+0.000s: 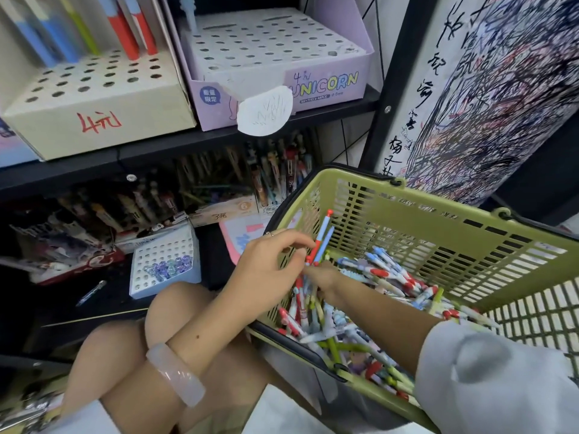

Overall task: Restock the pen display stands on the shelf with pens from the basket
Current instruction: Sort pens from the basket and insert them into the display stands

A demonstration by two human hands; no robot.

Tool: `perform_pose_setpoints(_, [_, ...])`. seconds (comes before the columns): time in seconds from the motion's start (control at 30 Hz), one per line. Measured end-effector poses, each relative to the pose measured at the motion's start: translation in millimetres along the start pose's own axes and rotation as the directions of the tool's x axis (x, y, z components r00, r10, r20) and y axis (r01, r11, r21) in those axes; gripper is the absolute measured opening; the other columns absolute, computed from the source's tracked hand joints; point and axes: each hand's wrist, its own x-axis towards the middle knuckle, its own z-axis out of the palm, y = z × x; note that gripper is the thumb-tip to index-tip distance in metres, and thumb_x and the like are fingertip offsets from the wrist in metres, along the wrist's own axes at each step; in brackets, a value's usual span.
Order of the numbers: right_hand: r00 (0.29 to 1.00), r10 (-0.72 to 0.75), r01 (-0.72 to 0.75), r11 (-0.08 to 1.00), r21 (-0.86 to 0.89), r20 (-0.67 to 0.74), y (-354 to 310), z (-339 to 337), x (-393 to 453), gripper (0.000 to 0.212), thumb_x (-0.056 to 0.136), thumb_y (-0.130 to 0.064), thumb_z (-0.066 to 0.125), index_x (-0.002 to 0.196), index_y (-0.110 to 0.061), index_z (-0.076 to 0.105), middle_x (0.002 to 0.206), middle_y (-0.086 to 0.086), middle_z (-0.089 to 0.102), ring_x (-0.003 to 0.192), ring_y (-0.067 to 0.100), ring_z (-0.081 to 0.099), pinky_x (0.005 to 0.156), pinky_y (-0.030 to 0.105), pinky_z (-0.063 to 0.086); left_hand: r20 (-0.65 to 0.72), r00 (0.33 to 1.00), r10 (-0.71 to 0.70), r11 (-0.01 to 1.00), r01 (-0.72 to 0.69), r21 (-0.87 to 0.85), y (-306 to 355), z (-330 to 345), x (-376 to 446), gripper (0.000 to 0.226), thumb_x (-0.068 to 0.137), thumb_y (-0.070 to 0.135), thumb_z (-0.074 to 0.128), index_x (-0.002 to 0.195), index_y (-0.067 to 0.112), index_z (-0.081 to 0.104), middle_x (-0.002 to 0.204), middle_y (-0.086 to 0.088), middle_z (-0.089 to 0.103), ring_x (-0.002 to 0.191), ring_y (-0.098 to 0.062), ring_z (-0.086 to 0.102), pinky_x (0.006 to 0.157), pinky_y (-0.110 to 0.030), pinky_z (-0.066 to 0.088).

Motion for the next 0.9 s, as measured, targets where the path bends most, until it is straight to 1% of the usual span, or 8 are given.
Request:
perform_pose_setpoints(0.1, [0.999, 0.040, -0.044, 0.994, 0.100, 0.035, 5.9, 1.2, 0.9, 0.024, 0.087, -0.020, 0.064, 0.100, -0.003, 0.053, 0.104, 0.015, 0.054, 0.094, 0.026, 0.051, 0.080, 0.036, 0.044, -0.014, 1.000, -0.011, 0.999, 0.010, -0.048, 0.2, 0.0, 0.6, 0.032, 0.090, 0.005, 0.054, 0.085, 0.035, 0.063, 0.093, 0.023, 0.064, 0.093, 0.011, 0.055, 0.080, -0.001, 0.036])
perform_pose_setpoints(0.27, [0.999, 0.023, -0.019, 0.990, 0.136, -0.023, 7.0, -6.8, -7.9, 0.020, 0.089, -0.022, 0.062, 0.083, -0.005, 0.054, 0.073, 0.011, 0.051, 0.062, 0.019, 0.048, 0.054, 0.028, 0.040, -0.018, 1.000, -0.010, 0.999, 0.009, -0.038, 0.3, -0.4, -0.4, 0.029, 0.090, 0.005, 0.053, 0.086, 0.032, 0.063, 0.091, 0.024, 0.062, 0.092, 0.012, 0.054, 0.079, 0.000, 0.034])
perform_pose_setpoints(0.37, [0.997, 0.023, -0.002, 0.959, 0.284, -0.071, 3.0, -20.4, -15.0, 0.019, 0.092, -0.023, 0.058, 0.079, -0.010, 0.054, 0.078, 0.009, 0.052, 0.067, 0.020, 0.050, 0.066, 0.038, 0.045, 0.003, 1.000, -0.003, 1.000, 0.003, -0.009, -0.6, -1.7, -1.8, 0.023, 0.092, 0.008, 0.052, 0.091, 0.027, 0.065, 0.095, 0.025, 0.060, 0.097, 0.013, 0.051, 0.079, 0.001, 0.033])
perform_pose_setpoints(0.47, [0.995, -0.001, 0.029, 0.964, 0.265, -0.105, 4.6, -34.3, -27.0, 0.018, 0.092, -0.027, 0.057, 0.082, -0.013, 0.054, 0.082, 0.005, 0.051, 0.076, 0.020, 0.048, 0.084, 0.044, 0.037, 0.036, 0.999, 0.001, 1.000, -0.001, 0.019, -2.6, -2.9, -2.3, 0.021, 0.094, 0.011, 0.050, 0.096, 0.022, 0.067, 0.095, 0.029, 0.057, 0.094, 0.020, 0.049, 0.079, 0.003, 0.032])
perform_pose_setpoints(0.57, [0.982, -0.129, 0.159, 0.956, 0.245, -0.137, 4.9, -49.4, -42.8, 0.010, 0.092, -0.027, 0.057, 0.086, -0.020, 0.052, 0.087, 0.003, 0.051, 0.093, 0.025, 0.052, 0.087, 0.041, 0.037, 0.086, 0.996, 0.000, 0.997, -0.006, 0.080, -3.2, -2.8, -0.8, 0.020, 0.095, 0.014, 0.048, 0.099, 0.022, 0.066, 0.093, 0.033, 0.052, 0.085, 0.021, 0.048, 0.073, 0.005, 0.031])
perform_pose_setpoints(0.7, [0.943, -0.278, 0.315, 0.922, 0.225, -0.184, -10.7, -64.4, -72.5, 0.015, 0.094, -0.022, 0.055, 0.082, -0.020, 0.046, 0.080, 0.003, 0.045, 0.076, 0.020, 0.048, 0.073, 0.034, 0.041, 0.125, 0.990, -0.071, 0.995, 0.061, 0.081, 1.3, 2.8, 3.9, 0.021, 0.094, 0.017, 0.050, 0.110, 0.022, 0.063, 0.099, 0.019, 0.058, 0.099, 0.002, 0.052, 0.076, 0.003, 0.031])
perform_pose_setpoints(0.8, [0.902, -0.395, 0.426, 0.876, 0.224, -0.172, -27.9, -66.1, -96.5, 0.016, 0.094, -0.019, 0.054, 0.080, -0.018, 0.045, 0.074, 0.000, 0.043, 0.069, 0.015, 0.045, 0.065, 0.027, 0.038, 0.293, 0.940, -0.175, 0.984, 0.154, 0.093, 10.1, 14.0, 7.4, 0.053, 0.089, 0.033, 0.057, 0.137, 0.028, 0.037, 0.124, 0.011, 0.048, 0.121, -0.006, 0.044, 0.092, -0.014, 0.032])
perform_pose_setpoints(0.9, [0.860, -0.496, 0.509, 0.824, 0.251, -0.118, -41.0, -59.7, -116.3, 0.011, 0.094, -0.023, 0.055, 0.084, -0.019, 0.050, 0.073, -0.002, 0.055, 0.068, 0.007, 0.058, 0.063, 0.022, 0.043, 0.437, 0.872, -0.220, 0.965, 0.261, -0.035, 26.6, 28.6, 10.9, 0.068, 0.085, 0.032, 0.064, 0.139, 0.029, 0.024, 0.116, 0.018, 0.039, 0.108, -0.003, 0.042, 0.083, -0.006, 0.036])
